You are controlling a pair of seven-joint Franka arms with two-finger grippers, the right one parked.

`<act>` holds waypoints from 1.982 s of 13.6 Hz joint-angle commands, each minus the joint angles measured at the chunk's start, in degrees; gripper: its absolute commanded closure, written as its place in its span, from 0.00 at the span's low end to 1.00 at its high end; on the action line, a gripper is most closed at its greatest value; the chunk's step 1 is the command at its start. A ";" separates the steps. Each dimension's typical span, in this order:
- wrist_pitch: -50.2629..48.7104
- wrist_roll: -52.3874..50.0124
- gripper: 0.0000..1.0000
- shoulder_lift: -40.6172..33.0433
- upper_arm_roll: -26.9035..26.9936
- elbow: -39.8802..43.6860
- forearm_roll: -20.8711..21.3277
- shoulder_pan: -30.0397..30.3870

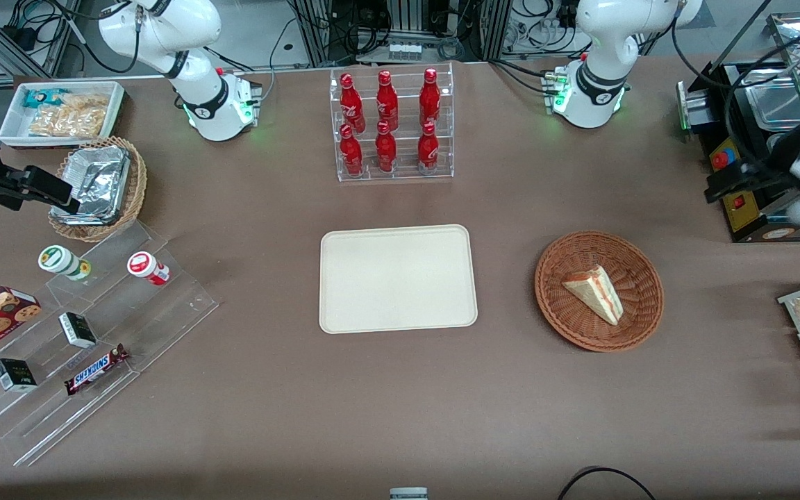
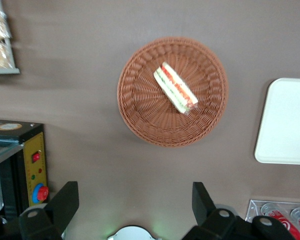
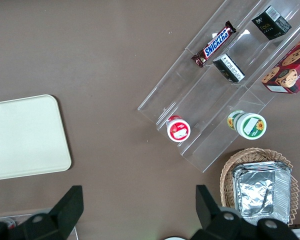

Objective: Place sandwich from basket to tray
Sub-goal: 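Move the left gripper down toward the sandwich in the wicker basket, then lower the open left gripper around the sandwich and close it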

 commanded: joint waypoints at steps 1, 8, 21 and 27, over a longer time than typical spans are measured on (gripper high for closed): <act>7.01 -2.49 0.00 3.80 -0.48 -4.85 0.65 -1.56; 35.42 -34.11 0.00 3.19 -0.74 -26.65 0.83 -7.36; 55.64 -48.91 0.00 13.64 -0.48 -33.71 0.21 -8.25; 57.33 -53.66 0.90 15.23 -0.48 -31.25 0.30 -8.25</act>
